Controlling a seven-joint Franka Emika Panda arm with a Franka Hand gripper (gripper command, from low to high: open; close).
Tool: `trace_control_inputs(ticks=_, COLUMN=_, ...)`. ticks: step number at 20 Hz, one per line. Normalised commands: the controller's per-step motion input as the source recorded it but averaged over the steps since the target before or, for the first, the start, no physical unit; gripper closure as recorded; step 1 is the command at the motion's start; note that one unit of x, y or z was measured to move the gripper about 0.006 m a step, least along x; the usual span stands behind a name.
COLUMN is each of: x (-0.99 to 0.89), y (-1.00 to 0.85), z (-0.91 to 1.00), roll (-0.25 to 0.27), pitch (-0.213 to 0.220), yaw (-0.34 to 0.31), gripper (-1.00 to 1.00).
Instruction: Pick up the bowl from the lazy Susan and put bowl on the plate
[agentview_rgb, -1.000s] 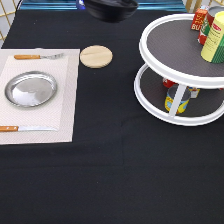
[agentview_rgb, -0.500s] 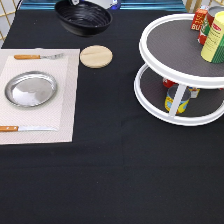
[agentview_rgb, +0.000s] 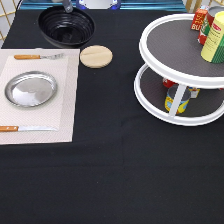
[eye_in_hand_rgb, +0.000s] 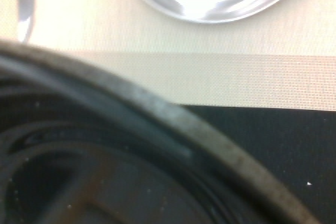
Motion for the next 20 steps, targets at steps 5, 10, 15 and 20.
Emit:
trace_control_inputs(ticks=5, x=0.24, y=-0.71, z=-0.01, roll=-0.098, pitch=0.093, yaw=-0.099, gripper=1.00)
trace_control_inputs(ticks=10, x=0.28, y=-0.75, z=-0.17, roll=-0.072, pitch=0.106, yaw=-0.089, gripper=1.00)
trace_control_inputs(ticks=15, x=0.64, y=-0.59, z=-0.33, roll=0.031, pitch=0.198, yaw=-0.023, gripper=1.00)
trace_control_inputs(ticks=20, x=0.70, y=-0.25, z=-0.51, roll=0.064, pitch=0.296, yaw=0.014, gripper=1.00)
